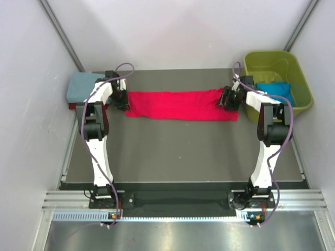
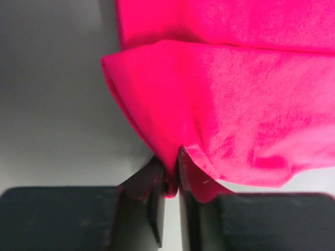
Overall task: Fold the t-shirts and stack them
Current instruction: Fold the tshirt
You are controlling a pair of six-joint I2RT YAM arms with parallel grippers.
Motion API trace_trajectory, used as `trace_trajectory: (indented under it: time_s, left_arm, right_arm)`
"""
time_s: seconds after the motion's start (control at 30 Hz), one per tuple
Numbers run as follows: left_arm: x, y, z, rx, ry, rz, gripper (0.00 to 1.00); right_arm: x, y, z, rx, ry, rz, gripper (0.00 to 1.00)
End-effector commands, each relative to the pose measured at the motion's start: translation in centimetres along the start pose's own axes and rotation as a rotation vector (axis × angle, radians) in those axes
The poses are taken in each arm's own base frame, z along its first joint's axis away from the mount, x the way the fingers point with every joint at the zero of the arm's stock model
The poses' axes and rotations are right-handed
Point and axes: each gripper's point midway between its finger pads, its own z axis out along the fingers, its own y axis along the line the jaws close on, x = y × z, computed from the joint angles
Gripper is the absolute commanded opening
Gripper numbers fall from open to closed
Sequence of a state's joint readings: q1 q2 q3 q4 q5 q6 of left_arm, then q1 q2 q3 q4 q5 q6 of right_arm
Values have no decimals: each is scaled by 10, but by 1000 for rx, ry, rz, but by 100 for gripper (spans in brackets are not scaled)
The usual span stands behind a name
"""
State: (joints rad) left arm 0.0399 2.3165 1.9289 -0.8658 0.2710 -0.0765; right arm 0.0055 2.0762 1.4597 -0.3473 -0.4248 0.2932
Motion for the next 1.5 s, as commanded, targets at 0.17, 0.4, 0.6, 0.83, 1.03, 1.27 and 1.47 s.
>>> trace_trajectory:
  time_s: [0.17,0.4,0.6,0.83,1.03,1.27,1.47]
  left_arm:
    - [49,12,-16,-31,109,-24,0]
    - [105,-15,-51,58,192,-25,0]
    - [154,-35,-67,92,255,-11,0]
    - [193,-59,-78,96,284,59,0]
    - [218,-62,-79,83,318,89,0]
    - [228,-67,-79,90,344,123,0]
    - [237,-88,-79,141,371,164,11]
  right_arm:
    - [22,-3,13,5,67,14,61]
    - [8,-5,19,19,44,8,61]
    - [-23,8,35,-15,-6,-14,61]
    - [-51,27,63,-83,-45,7,61]
    - [-90,37,81,-122,-119,18,61]
    - [-125,60,110,-194,-213,40,61]
    - [-132,87,113,-255,-245,15,61]
